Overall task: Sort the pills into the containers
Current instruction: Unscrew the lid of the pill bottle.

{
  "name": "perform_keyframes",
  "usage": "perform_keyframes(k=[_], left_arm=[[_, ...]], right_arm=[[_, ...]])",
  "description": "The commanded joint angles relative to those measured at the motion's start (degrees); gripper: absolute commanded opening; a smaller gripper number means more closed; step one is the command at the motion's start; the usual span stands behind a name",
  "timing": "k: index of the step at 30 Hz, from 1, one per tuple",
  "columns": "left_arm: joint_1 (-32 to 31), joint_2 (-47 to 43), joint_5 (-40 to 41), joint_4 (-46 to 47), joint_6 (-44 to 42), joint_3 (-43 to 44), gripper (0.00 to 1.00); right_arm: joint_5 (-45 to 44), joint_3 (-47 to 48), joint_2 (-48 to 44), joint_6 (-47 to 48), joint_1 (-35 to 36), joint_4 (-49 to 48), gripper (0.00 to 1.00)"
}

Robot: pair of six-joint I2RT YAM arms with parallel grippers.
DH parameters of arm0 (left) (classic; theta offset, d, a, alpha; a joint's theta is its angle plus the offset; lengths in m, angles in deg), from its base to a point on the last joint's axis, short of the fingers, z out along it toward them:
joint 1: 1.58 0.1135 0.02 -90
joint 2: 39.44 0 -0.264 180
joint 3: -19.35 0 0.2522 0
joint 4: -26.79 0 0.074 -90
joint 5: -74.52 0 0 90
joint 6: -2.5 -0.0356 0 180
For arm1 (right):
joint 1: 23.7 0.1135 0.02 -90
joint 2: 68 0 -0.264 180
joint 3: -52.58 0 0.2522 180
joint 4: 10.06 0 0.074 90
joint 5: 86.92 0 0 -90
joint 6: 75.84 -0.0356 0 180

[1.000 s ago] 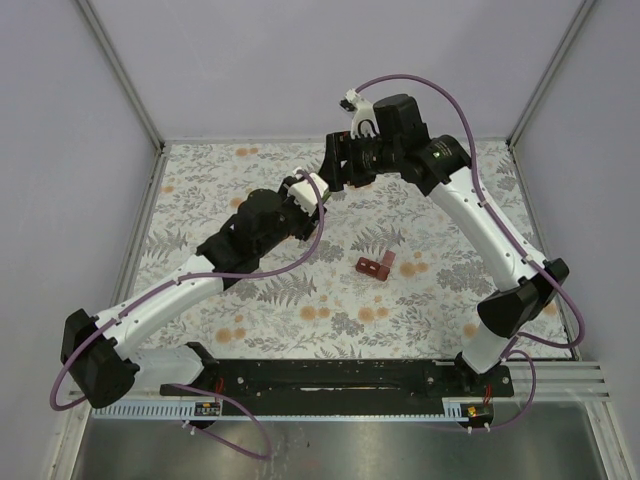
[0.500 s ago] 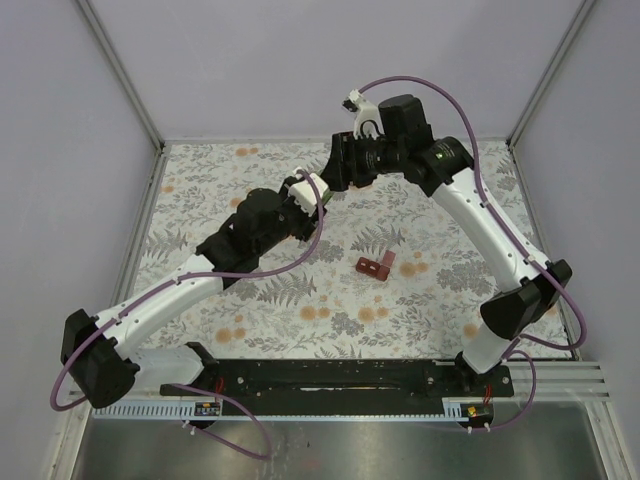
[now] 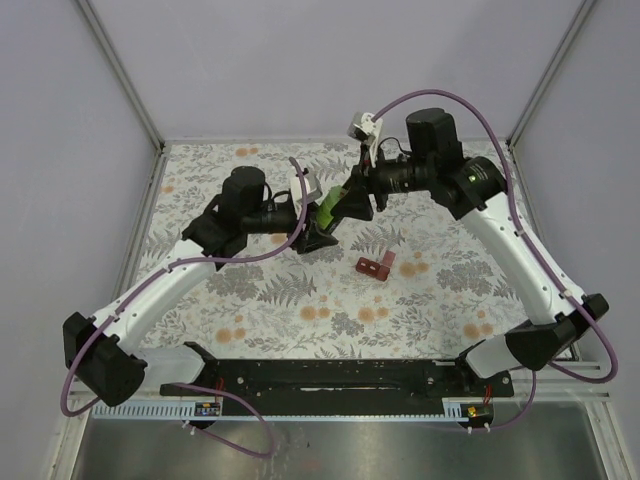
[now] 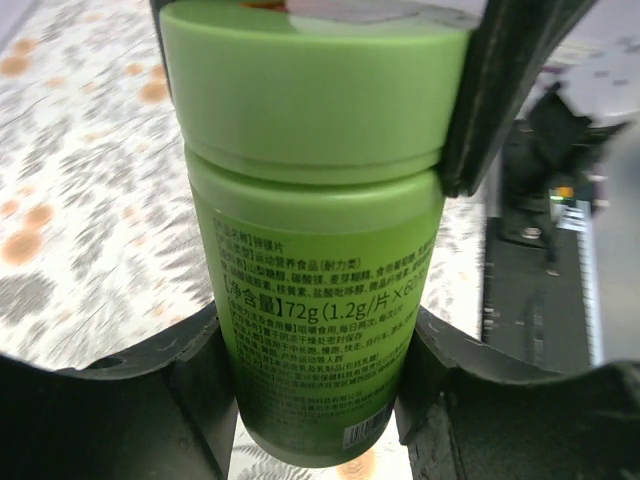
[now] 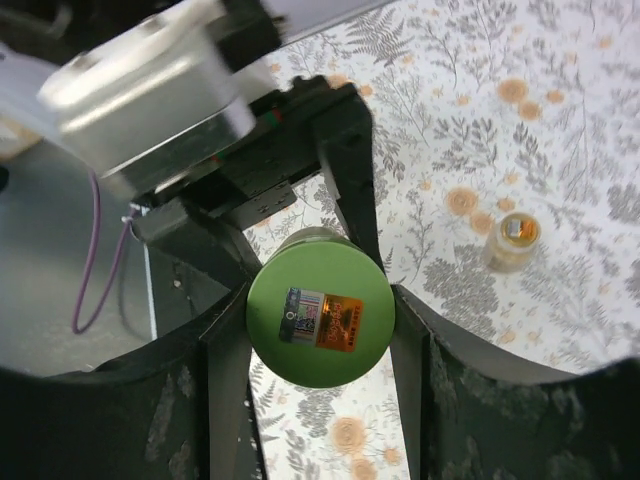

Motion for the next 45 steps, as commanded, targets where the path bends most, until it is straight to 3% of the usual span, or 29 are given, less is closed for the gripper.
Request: perform_keyframes(k=[1, 7, 12, 13, 16, 18, 20, 25, 29, 34, 37, 45], left_arm=[[0.2, 1.89, -22.72, -5.19, 0.68, 5.51, 0.0], [0.46, 4.45, -31.08, -11.26, -1.33, 8.5, 0.0], [0.46, 4.18, -31.71, -12.41, -3.09, 8.15, 0.0], [0.55, 4.1, -31.27, -12.5, -3.18, 8.15, 0.0], [0.46, 3.66, -29.26, -12.5, -3.71, 8.06, 0.0], [0.46, 3.31, -26.89, -12.41, -4.23, 7.89, 0.0], [0.46, 2.87, -22.94, -10.93, -3.98, 7.36, 0.0], [0.38, -1.17, -7.05, -1.54, -0.55, 2.36, 0.0], [-1.03, -4.86, 12.02, 4.81, 0.07, -0.99, 0.0], [-3.48, -4.96, 27.77, 7.18, -0.28, -1.52, 0.0], [-5.25, -4.96, 32.53, 8.15, -0.54, -2.04, 0.0], [-7.0, -4.61, 41.22, 9.38, -2.21, -2.13, 0.0]], right_arm=[[5.61, 0.15, -4.5, 15.94, -0.54, 0.25, 0.33], [8.26, 2.44, -5.64, 27.01, 0.07, 10.01, 0.42], [4.93, 3.5, -6.7, 33.09, 1.74, 15.12, 0.6], [4.48, 3.32, -6.87, 32.84, 1.83, 14.77, 0.63], [3.51, 2.09, -7.75, 29.68, 1.83, 12.49, 0.85], [2.9, 1.65, -8.28, 26.52, 1.83, 10.82, 0.88], [1.94, 1.21, -8.72, 22.66, 1.83, 8.89, 0.97], [-4.73, 1.91, -8.28, 9.58, 1.66, 4.58, 0.99], [-13.35, 2.44, -6.18, -2.56, 1.74, 1.59, 0.99], [-12.83, 1.39, -2.22, -17.59, 1.48, -3.76, 0.97], [-12.57, 1.82, -0.29, -22.7, 1.48, -6.24, 0.93], [-13.28, 3.67, 2.35, -25.7, 0.86, -6.68, 0.88]])
